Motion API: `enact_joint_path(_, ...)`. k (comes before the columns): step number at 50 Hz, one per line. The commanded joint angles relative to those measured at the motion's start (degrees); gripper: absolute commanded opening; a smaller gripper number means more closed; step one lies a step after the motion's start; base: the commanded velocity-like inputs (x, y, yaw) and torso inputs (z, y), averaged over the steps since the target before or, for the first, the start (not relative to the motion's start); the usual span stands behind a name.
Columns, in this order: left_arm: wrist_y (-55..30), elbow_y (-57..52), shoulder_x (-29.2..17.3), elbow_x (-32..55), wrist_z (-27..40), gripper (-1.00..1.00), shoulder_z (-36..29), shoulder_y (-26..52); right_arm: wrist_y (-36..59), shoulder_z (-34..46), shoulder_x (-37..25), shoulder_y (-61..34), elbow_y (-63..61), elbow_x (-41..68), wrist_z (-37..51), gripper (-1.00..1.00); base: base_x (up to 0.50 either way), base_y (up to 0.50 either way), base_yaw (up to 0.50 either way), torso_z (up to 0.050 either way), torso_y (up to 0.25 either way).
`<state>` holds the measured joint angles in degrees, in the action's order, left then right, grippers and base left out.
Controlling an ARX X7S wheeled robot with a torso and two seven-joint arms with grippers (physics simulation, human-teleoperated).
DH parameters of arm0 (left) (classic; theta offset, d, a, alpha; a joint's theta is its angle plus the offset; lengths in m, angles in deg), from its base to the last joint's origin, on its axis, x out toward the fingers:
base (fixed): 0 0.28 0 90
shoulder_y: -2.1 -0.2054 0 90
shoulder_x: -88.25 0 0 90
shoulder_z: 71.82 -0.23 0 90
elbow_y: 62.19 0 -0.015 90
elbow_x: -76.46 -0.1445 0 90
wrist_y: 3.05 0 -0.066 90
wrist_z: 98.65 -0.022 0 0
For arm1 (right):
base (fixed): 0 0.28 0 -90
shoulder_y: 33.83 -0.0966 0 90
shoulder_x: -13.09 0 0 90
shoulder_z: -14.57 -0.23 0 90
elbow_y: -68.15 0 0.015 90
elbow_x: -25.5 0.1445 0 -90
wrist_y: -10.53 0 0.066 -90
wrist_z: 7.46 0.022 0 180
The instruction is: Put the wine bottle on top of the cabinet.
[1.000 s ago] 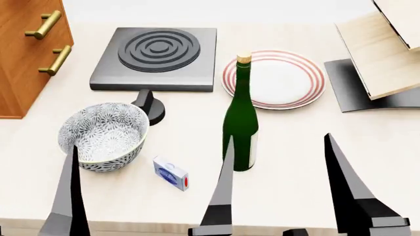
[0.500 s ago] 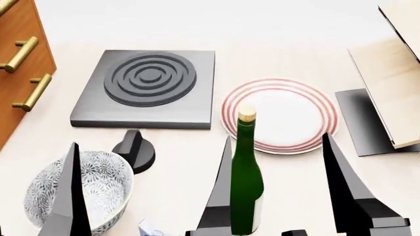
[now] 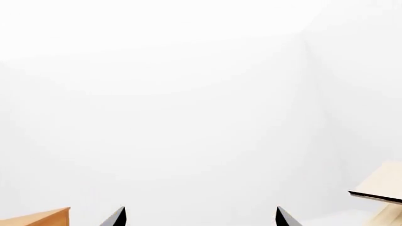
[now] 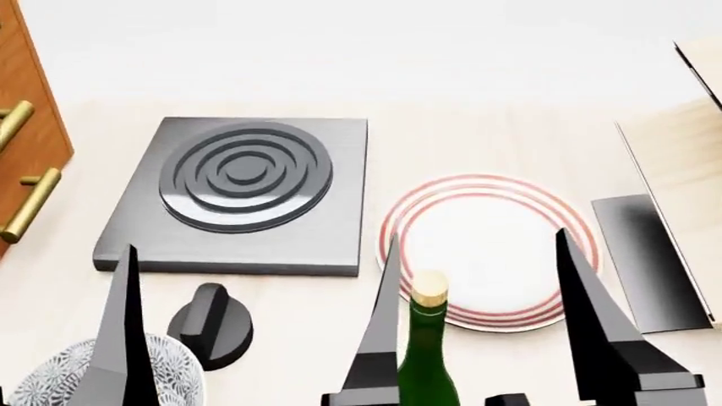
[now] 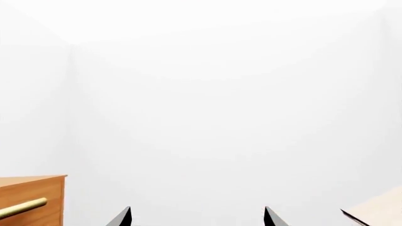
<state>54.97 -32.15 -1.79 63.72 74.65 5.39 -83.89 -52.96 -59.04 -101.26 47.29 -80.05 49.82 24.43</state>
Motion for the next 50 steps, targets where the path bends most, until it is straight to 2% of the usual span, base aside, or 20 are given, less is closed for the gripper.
enact_joint_path(1, 0.1, 0.0, 0.0, -0.2, 0.0, 1.00, -0.2, 0.0, -0.5, 0.2, -0.6, -0.1, 0.0, 0.6, 1.0, 1.00, 0.00, 0.00, 0.00, 0.000, 0.000)
enact_joint_path(6, -0.1, 0.0, 0.0, 0.0, -0.1, 1.00, 0.2, -0.1, -0.6, 1.0, -1.1, -0.3, 0.2, 0.2, 1.0, 1.00, 0.00, 0.08, 0.00, 0.000, 0.000)
enact_joint_path(36, -0.5, 0.0, 0.0, -0.1, 0.1, 1.00, -0.2, 0.0, -1.5, 2.6, -2.7, -1.1, 0.4, 0.7, 2.7, 1.00, 0.00, 0.50, 0.00, 0.000, 0.000)
enact_joint_path(50, -0.6, 0.0, 0.0, 0.0, 0.0, 1.00, -0.1, -0.1, -1.5, 3.2, -3.4, -1.4, 0.3, 0.6, 3.7, 1.00, 0.00, 0.00, 0.00, 0.000, 0.000)
